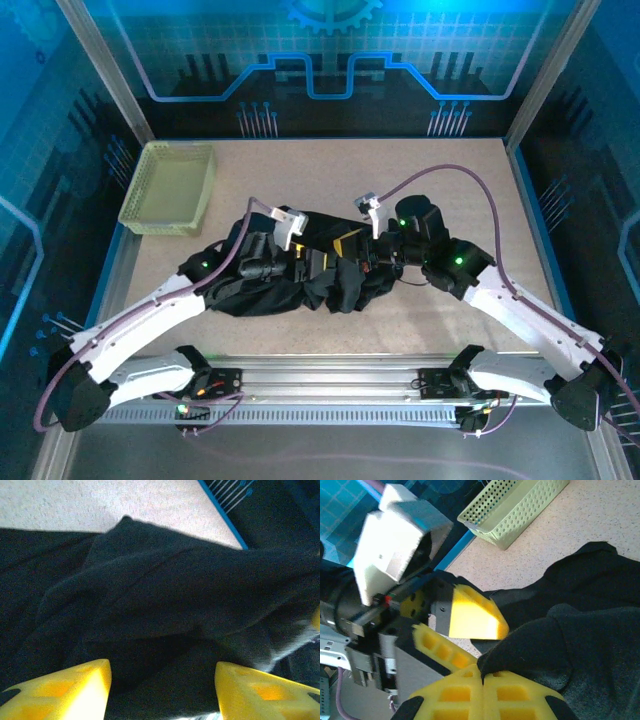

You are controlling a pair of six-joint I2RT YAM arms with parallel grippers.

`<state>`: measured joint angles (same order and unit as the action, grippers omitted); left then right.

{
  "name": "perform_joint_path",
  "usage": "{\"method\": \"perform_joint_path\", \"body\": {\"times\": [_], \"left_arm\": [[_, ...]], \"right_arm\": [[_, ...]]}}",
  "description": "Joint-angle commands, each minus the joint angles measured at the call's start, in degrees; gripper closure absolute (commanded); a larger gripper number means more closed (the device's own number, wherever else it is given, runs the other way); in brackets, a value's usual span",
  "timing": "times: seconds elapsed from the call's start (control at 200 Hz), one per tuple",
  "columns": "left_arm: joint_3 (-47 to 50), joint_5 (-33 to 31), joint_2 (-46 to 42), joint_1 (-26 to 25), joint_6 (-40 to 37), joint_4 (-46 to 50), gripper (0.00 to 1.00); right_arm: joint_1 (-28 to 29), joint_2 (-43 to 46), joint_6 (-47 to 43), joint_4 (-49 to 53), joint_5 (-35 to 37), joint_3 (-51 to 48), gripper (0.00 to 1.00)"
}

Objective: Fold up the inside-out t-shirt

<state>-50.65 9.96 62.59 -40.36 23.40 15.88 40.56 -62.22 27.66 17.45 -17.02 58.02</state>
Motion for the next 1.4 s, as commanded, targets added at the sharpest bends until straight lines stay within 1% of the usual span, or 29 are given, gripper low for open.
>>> {"method": "perform_joint_path", "body": {"times": [0.0, 0.08, 0.15, 0.225, 0.27, 0.4, 0.5, 0.605, 0.665, 0.775, 1.075, 1.136, 1.146, 1.191, 1.211, 1.276, 1.396], "left_arm": [[-1.83, 4.52, 0.59, -0.68, -0.83, -4.29, 0.46], [-1.58, 7.01, 1.48, -0.94, -0.22, -6.12, 0.49], [-1.3, 9.14, 2.29, -1.13, 0.18, -7.22, 0.5], [-1.29, 10.19, 3.61, -1.48, 0.5, -7.46, 0.54], [-1.29, 10.15, 4.21, -1.76, 0.51, -7.5, 0.56], [-1.2, 8.59, 4.74, -2.27, 0.51, -7.75, 0.57], [-1.86, 8.46, 5.57, -2.62, 0.51, -7.77, 0.69], [-2.08, 8.44, 5.88, -2.89, 0.84, -7.82, 0.85], [-1.95, 8.01, 5.64, -2.94, 0.87, -7.61, 0.93], [-1.32, 6.67, 4.43, -2.95, 1.01, -7.2, 1.0], [-0.59, 4.19, 1.09, -2.92, 0.96, -5.87, 1.0], [-0.75, 3.72, 0.89, -2.88, 0.82, -5.43, 1.0], [-0.76, 3.66, 0.88, -2.88, 0.81, -5.36, 0.97], [-0.95, 3.33, 1.04, -2.88, 0.81, -5.26, 0.75], [-0.95, 3.39, 1.11, -2.94, 0.87, -5.49, 0.7], [-1.19, 3.73, 1.47, -2.93, 1.03, -6.15, 0.63], [-1.82, 4.44, 2.48, -2.9, 1.3, -7.51, 0.59]], "right_arm": [[0.82, 0.34, -0.22, -2.34, -1.04, 0.0, 1.0], [1.14, 0.34, -0.37, -2.36, -0.39, -0.18, 1.0], [1.19, 0.34, -0.47, -2.35, 0.08, -0.34, 1.0], [1.26, 0.28, -0.41, -2.4, 0.32, -0.51, 1.0], [1.28, 0.43, -0.4, -2.34, 0.71, -0.53, 1.0], [1.24, 0.69, -0.33, -2.49, 1.14, -0.94, 1.0], [1.19, 0.85, -0.04, -2.35, 2.08, -1.33, 1.0], [1.14, 1.63, 0.37, -1.79, 4.73, -2.02, 1.0], [0.85, 2.21, 0.7, -1.21, 6.66, -2.58, 1.0], [-0.35, 2.88, 1.59, -0.93, 7.87, -3.38, 1.0], [-1.58, 2.2, 2.05, -0.1, 9.93, -4.11, 1.0], [-1.71, 2.19, 1.92, -0.59, 8.94, -4.52, 1.0], [-1.71, 2.19, 1.84, -0.71, 8.69, -4.5, 1.0], [-1.66, 2.19, 1.72, -1.3, 7.31, -4.63, 1.0], [-1.62, 2.11, 1.7, -1.59, 6.69, -4.73, 1.0], [-1.23, 1.92, 1.39, -2.16, 5.69, -4.67, 1.0], [-0.23, 1.7, 0.73, -2.46, 5.11, -4.49, 1.0]]}}
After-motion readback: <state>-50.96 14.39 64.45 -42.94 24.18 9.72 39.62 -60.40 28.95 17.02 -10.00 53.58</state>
